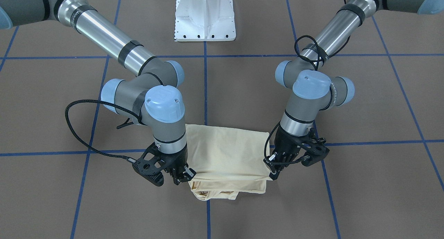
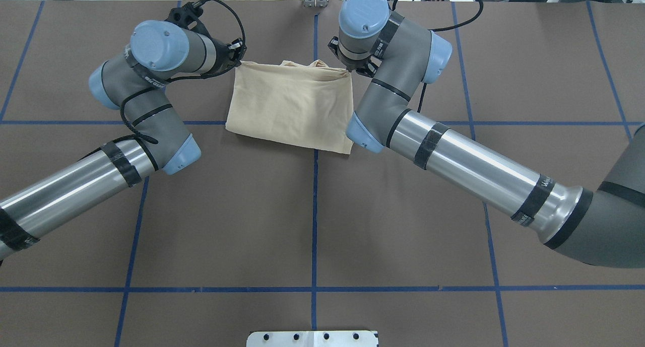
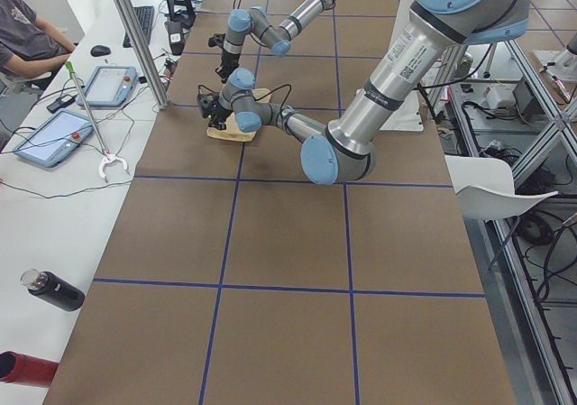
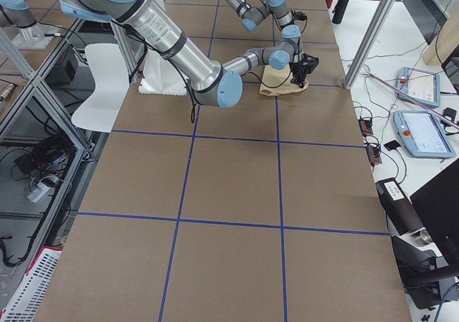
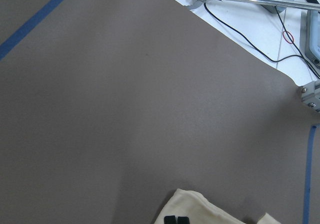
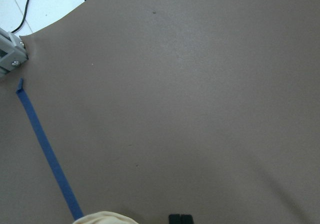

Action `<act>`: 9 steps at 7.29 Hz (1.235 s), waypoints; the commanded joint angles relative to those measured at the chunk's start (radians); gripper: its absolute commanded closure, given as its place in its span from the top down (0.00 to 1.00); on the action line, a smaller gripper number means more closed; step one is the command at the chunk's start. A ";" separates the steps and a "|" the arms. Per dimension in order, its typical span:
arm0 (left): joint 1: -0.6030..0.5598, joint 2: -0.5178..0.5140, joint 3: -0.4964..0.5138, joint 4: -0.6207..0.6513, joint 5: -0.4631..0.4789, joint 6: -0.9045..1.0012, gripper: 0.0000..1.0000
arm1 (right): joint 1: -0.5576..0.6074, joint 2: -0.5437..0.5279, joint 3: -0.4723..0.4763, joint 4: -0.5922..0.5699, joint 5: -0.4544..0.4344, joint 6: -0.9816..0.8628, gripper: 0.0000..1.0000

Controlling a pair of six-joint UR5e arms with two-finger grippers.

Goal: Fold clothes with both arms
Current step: 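Release the folded shirt and raise both grippers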

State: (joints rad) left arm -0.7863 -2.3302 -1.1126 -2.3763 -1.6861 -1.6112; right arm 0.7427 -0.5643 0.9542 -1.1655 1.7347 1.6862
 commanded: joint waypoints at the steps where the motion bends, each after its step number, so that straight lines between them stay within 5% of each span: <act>1: -0.004 -0.027 0.082 -0.064 0.025 0.001 0.00 | 0.001 0.032 -0.055 0.009 -0.003 -0.011 0.04; 2: -0.005 -0.028 0.108 -0.067 0.031 0.001 0.00 | 0.001 0.062 -0.096 0.009 -0.003 -0.011 0.28; 5: -0.018 -0.026 0.134 -0.076 0.031 0.001 0.05 | 0.001 0.090 -0.153 0.044 -0.011 -0.011 0.42; 6: -0.018 -0.023 0.141 -0.078 0.031 0.001 0.40 | 0.003 0.098 -0.172 0.062 -0.011 -0.011 0.71; 7: -0.036 -0.024 0.142 -0.080 0.029 0.001 0.53 | 0.018 0.104 -0.172 0.063 -0.004 -0.008 0.78; 9: -0.097 -0.017 0.114 -0.081 0.011 0.086 0.54 | 0.095 0.054 -0.068 0.056 0.110 0.003 0.90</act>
State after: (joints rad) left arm -0.8504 -2.3508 -0.9820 -2.4560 -1.6655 -1.5790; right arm 0.7928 -0.4748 0.8179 -1.1063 1.7794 1.6835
